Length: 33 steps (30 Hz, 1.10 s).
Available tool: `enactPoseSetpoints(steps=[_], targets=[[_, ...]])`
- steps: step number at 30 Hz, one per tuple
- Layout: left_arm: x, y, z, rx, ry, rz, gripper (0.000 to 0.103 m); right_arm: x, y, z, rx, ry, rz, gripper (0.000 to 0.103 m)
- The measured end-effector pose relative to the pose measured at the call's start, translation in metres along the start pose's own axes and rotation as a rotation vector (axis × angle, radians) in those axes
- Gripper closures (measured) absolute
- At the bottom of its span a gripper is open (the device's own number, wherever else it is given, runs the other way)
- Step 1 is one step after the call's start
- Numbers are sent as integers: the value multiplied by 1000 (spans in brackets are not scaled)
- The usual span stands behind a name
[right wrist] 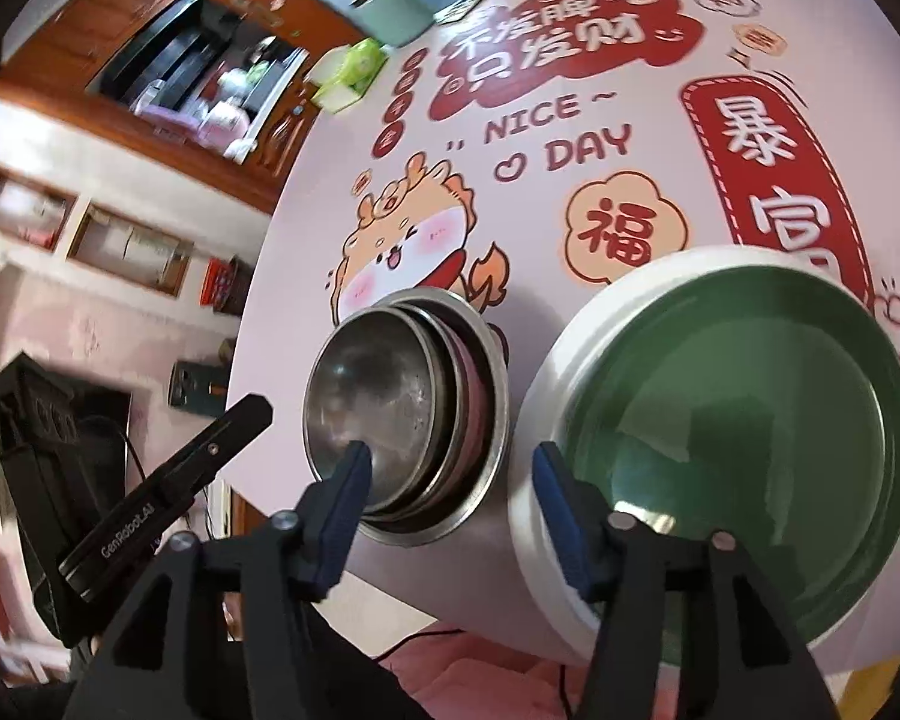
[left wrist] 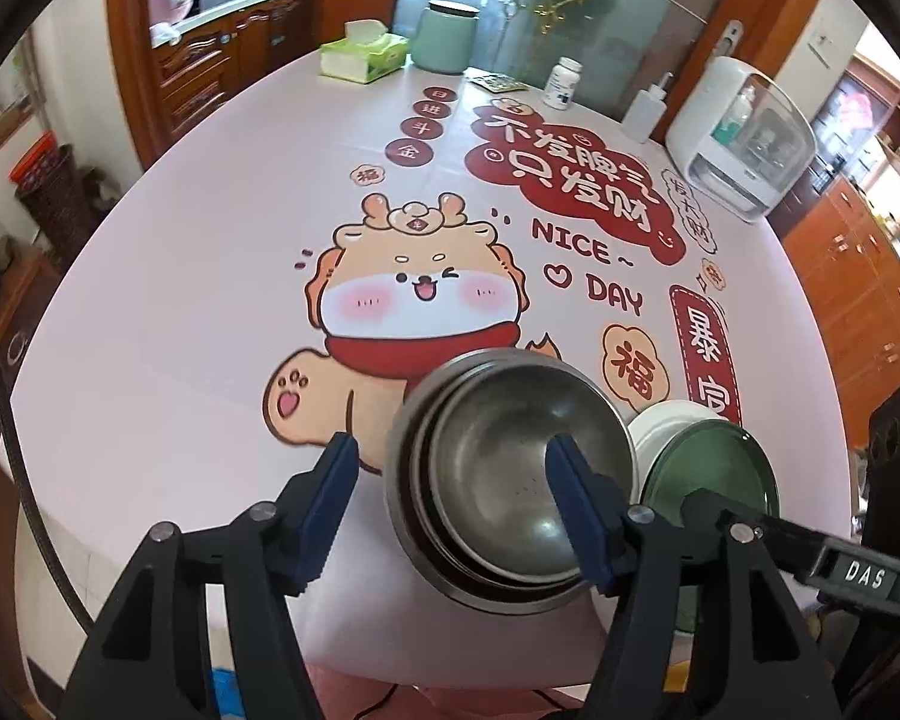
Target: Organize plates and bowls
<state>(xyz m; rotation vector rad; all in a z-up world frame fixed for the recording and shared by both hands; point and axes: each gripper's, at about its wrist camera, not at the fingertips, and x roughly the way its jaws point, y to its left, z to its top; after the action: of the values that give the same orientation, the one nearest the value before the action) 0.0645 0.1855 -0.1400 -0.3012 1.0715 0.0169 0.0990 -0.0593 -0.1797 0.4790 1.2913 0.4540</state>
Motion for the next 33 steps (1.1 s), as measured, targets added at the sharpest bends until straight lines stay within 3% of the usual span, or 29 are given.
enactPoseSetpoints(steps=[6, 18, 26, 33], targets=[[11, 12, 16, 84, 47, -50, 35, 4, -4, -10, 144, -41, -11, 35], [35, 19, 38, 295, 150, -125, 34, 29, 0, -41, 364, -86, -33, 35], [59, 10, 40, 466, 239, -185, 34, 40, -1, -68, 509, -143, -46, 35], [84, 3, 40, 556, 323, -218, 34, 51, 0, -85, 592, -190, -30, 35]])
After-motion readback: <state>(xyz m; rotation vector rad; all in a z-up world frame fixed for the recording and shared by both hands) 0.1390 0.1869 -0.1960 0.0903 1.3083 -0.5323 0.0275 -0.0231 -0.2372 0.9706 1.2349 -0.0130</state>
